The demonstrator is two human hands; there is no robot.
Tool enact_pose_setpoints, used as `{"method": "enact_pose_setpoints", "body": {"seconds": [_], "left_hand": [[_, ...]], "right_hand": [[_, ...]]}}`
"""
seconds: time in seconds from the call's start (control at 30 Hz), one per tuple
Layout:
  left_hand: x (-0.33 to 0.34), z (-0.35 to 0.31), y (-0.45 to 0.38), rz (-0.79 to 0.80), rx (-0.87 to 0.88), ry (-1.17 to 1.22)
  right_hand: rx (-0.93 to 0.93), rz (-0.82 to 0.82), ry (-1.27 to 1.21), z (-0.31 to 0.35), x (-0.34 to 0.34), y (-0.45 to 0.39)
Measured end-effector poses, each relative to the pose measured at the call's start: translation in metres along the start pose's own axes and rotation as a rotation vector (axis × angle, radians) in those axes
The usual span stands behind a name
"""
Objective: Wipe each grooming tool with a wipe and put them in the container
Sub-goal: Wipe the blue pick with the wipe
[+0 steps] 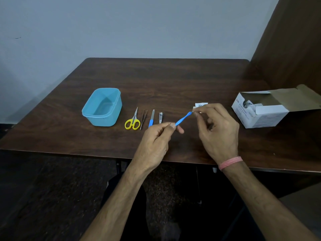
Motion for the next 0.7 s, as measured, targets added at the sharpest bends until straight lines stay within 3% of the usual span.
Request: {"method": "enact_pose_setpoints", "body": {"seconds": [0.33, 0.7], "left_hand": [[-0.002, 0.008, -0.002, -0.038, 0.05, -0.096], [-0.001, 0.008, 0.0, 0.045, 0.041, -0.153]], "right_hand": [[0.097, 0.103, 0.027, 0.003, 0.002, -0.002], [-0.028, 0.091, 0.038, 0.003, 0.002, 0.006]]}}
Point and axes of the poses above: each hand's wrist, its own y-axis away from the middle knuckle, its own x-axis out of the palm, z = x × y, the point moved 3 cm from there along -y, towards the middle knuckle, and after that the axes turned 11 degrees about y, right-handed, at the moved point
